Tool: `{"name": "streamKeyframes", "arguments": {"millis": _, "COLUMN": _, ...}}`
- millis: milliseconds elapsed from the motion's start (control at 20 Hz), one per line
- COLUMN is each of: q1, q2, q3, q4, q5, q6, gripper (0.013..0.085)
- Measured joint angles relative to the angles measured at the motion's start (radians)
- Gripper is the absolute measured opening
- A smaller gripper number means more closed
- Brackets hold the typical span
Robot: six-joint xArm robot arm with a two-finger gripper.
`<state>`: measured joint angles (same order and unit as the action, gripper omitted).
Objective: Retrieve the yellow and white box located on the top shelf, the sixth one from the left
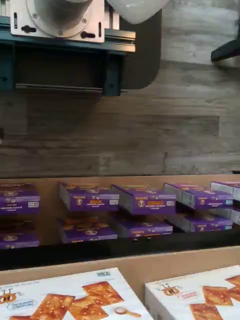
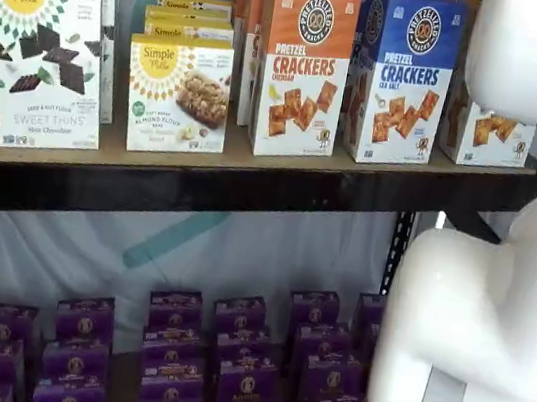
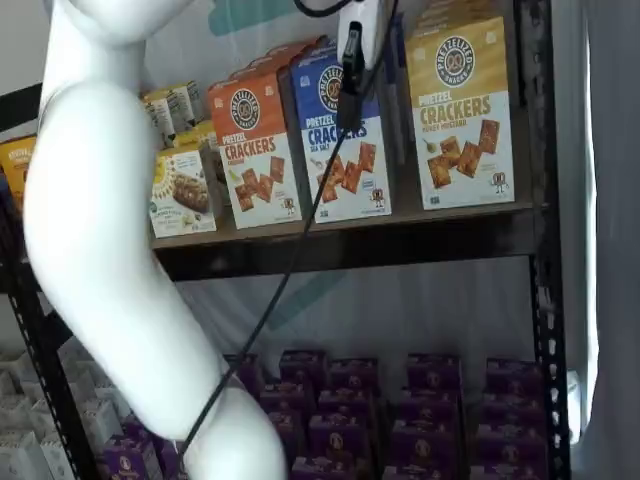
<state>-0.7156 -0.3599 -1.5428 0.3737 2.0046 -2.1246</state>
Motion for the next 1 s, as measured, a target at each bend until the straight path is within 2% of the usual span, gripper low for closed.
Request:
{"name": "streamKeyframes", "arguments": {"millis": 150, "q1": 0.032, "q2": -0.023, "q3": 0.019, "q4": -0.067, "q5": -0.042, "q6": -0.005, "gripper": 0.0850}}
{"name": "streamKeyframes", "arguments": {"millis": 300, "q1": 0.029, "q2": -0.033, "q3": 0.030, "q4": -0.069, "q5": -0.051, "q6": -0.008, "gripper": 0.0850}}
{"name": "streamKeyframes", "arguments": {"millis": 450, "q1": 0.010, "q2": -0.047, "q3": 0.048, "q4": -0.039, "q5": -0.074, "q6": -0.015, "gripper": 0.0850}}
{"name": "streamKeyframes", "arguments": {"millis": 600, "q1": -0.032, "q2": -0.055, "q3": 0.059, "q4": 0.033, "q5": -0.097, "q6": -0.023, "gripper": 0.0850}}
{"name": "streamKeyframes", "arguments": {"millis": 750, "q1": -0.092, "q2": -0.066, "q3": 0.077, "q4": 0.148, "q5": -0.125, "q6": -0.027, "gripper": 0.0850}}
{"name": "streamKeyframes", "arguments": {"millis": 900, "q1": -0.144, "q2": -0.104, "q3": 0.137, "q4": 0.264, "q5": -0.207, "q6": -0.036, "gripper": 0.0850}}
{"name": "streamKeyframes", "arguments": {"millis": 1000, "q1": -0.162, "q2": -0.119, "q3": 0.160, "q4": 0.313, "q5": -0.249, "q6": -0.041, "gripper": 0.0850}}
